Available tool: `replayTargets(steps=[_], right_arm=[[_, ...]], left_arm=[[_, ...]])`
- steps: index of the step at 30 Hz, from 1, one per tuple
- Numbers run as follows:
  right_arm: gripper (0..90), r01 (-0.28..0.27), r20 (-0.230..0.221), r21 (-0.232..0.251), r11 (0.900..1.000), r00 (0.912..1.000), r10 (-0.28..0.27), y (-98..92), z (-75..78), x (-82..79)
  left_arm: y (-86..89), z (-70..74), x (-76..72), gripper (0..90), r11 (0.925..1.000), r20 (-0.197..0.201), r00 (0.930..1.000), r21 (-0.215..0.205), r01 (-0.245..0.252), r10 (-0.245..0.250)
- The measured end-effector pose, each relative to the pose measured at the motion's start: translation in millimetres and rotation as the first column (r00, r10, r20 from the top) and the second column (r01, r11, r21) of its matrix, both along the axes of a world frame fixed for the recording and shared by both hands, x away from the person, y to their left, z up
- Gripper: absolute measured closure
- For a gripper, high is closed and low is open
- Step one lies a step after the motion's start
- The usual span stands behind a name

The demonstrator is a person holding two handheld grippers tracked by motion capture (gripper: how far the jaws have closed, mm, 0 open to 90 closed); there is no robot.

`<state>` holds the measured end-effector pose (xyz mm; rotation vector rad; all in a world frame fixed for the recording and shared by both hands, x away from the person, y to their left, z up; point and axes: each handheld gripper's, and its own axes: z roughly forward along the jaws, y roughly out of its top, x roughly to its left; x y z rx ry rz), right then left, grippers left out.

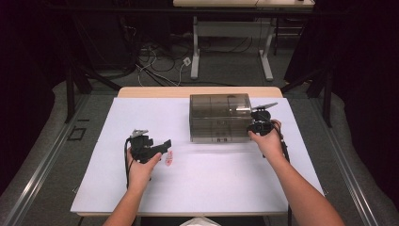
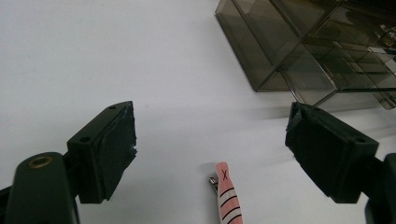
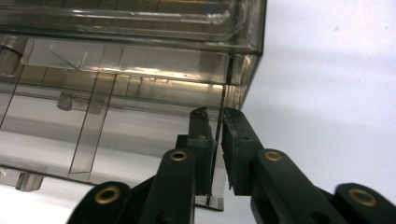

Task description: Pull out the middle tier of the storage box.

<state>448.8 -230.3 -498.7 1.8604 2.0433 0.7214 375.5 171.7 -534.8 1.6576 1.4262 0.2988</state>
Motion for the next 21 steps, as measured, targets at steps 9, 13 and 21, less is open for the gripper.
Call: replayTargets(steps=[9,13,21], right_arm=[[84.5,0.02,0.001,0.006,1.0,0.9998,-0.02,0.2,-0.3,-1.4],[84.4,0.031,-0.015,0.03,0.999,0.9994,-0.031,-0.8,0.4,-2.6],[84.5,0.031,-0.021,0.038,0.999,0.9993,-0.03,-1.6,-0.2,-6.2]], left_arm=[[-0.4,-0.2,0.1,16.5,1.0,0.001,1.0,0.0,0.0,0.0],[-0.3,0.0,0.0,16.5,1.0,0.001,1.0,0.0,-0.001,0.001],[-0.7,-0.2,0.0,16.5,1.0,0.002,1.0,0.002,0.0,0.0]])
